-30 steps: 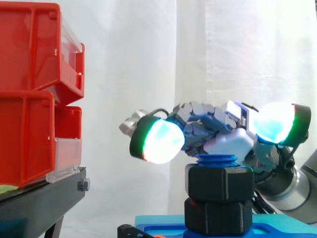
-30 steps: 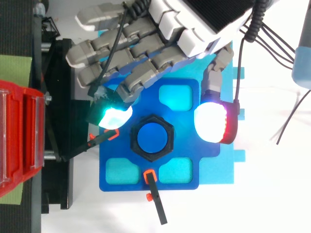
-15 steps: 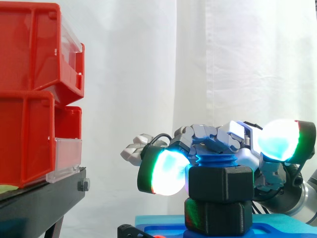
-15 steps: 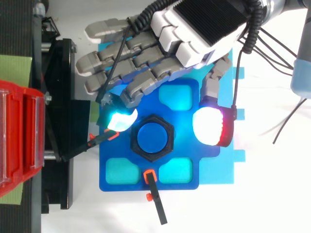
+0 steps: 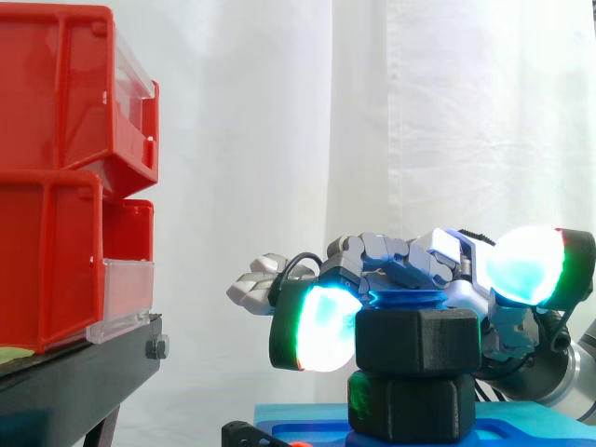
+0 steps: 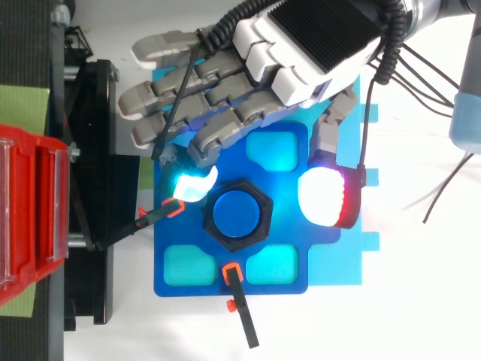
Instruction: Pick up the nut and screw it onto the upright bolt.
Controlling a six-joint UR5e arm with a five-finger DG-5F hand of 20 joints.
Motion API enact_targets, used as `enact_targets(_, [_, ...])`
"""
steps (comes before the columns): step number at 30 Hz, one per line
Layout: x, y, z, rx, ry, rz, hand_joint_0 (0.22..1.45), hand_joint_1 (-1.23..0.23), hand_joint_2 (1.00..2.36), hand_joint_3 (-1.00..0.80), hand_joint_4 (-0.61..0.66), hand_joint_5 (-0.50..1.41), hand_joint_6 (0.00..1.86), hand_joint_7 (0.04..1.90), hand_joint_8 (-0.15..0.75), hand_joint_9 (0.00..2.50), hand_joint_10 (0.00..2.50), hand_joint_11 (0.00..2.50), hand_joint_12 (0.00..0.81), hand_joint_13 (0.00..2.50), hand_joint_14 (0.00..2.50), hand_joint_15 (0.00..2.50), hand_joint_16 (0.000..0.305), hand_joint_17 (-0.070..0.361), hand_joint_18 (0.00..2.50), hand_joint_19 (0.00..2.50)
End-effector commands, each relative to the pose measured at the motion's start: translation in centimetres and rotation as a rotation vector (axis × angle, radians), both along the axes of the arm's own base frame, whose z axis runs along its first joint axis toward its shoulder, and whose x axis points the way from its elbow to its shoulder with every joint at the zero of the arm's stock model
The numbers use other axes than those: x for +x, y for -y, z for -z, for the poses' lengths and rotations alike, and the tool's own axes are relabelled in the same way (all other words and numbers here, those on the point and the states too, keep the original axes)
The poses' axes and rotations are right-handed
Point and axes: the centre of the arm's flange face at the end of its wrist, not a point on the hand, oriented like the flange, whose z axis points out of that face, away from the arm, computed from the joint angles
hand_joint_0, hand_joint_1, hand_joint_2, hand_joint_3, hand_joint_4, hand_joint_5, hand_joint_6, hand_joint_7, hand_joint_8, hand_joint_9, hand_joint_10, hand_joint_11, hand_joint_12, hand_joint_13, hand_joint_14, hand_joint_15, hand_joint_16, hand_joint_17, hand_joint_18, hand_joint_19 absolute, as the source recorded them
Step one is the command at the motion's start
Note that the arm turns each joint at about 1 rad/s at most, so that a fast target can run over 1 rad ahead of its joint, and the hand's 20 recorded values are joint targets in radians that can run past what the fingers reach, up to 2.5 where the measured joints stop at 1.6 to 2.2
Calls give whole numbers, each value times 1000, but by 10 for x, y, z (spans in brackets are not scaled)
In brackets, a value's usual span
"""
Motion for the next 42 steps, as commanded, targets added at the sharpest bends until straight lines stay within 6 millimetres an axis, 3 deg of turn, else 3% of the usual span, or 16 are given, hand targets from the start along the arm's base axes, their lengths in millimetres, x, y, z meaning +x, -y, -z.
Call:
enact_targets(1, [0, 0, -1, -1, 4, -1, 442, -115, 1000, -500, 256, -117, 503, 1155, 270, 464, 0, 0, 325, 161, 0, 0, 40, 90, 0, 0])
enact_targets(16, [2, 16, -14, -24, 32, -9, 449, -170, 1000, -500, 256, -71, 500, 1358, 276, 549, 0, 0, 316, 223, 0, 0, 37, 83, 0, 0])
enact_targets(23, [2, 19, -17, -30, 39, -10, 450, -161, 1000, -500, 238, -40, 560, 1256, 285, 614, 0, 0, 309, 261, 0, 0, 36, 80, 0, 0])
enact_targets(26, [4, 20, -20, -32, 44, -16, 450, -152, 1000, -500, 251, -43, 500, 1336, 283, 617, 0, 0, 307, 264, 0, 0, 35, 80, 0, 0])
enact_targets(28, [4, 20, -22, -30, 45, -17, 449, -146, 1000, -500, 259, -70, 502, 1243, 277, 595, 0, 0, 310, 257, 0, 0, 35, 80, 0, 0])
enact_targets(36, [13, 28, -49, -52, 86, -43, 445, -137, 1000, -500, 257, -100, 503, 1176, 273, 580, 0, 0, 316, 219, 0, 0, 37, 83, 0, 0])
enact_targets(42, [14, 28, -52, -53, 84, -53, 438, -118, 1000, -500, 244, -158, 503, 800, 248, 483, 0, 0, 321, 149, 0, 0, 40, 90, 0, 0])
